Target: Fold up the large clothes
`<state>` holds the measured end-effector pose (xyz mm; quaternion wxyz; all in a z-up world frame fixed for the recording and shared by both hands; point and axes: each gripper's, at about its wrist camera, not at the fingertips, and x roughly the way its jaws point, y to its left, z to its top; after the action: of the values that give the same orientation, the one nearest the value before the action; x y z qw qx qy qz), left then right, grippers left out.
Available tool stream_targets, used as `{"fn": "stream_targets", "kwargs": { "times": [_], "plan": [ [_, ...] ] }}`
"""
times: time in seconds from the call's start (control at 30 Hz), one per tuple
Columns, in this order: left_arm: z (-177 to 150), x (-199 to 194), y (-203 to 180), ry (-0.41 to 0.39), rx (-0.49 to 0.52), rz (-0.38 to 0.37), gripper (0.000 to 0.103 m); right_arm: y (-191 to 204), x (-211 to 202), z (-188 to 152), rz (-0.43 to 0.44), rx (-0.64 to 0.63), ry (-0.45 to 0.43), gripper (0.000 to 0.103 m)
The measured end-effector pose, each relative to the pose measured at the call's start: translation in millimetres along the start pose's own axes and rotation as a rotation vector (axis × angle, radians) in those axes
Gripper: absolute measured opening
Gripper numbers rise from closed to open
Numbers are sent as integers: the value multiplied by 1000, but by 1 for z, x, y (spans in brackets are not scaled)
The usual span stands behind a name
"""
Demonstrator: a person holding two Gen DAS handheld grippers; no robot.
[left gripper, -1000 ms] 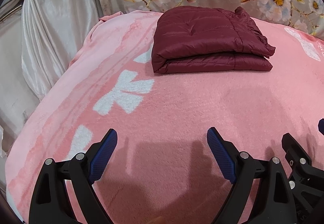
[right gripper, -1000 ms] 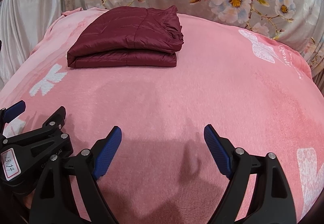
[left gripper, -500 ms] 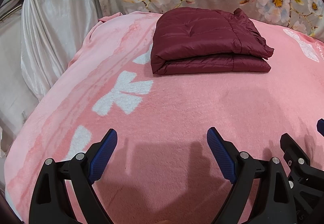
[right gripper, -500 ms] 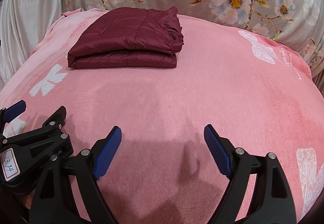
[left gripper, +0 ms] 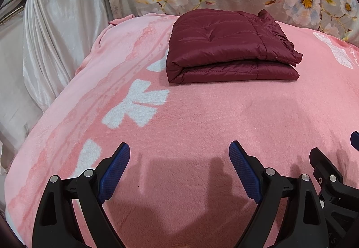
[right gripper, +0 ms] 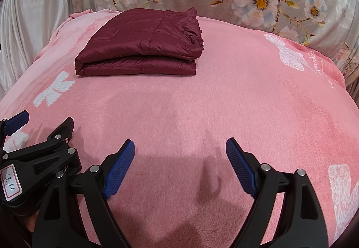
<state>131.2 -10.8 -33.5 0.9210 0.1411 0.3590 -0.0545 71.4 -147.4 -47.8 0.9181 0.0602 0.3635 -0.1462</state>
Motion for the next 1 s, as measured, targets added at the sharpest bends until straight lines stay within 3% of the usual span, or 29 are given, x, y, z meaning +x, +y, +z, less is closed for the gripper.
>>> {"fn": "stream_targets", "kwargs": {
  "times": [1.0],
  "plan": [
    [2,-3,-2,-13,3,-8,84,-2,0,0,1,-2,-2,81]
  ]
}}
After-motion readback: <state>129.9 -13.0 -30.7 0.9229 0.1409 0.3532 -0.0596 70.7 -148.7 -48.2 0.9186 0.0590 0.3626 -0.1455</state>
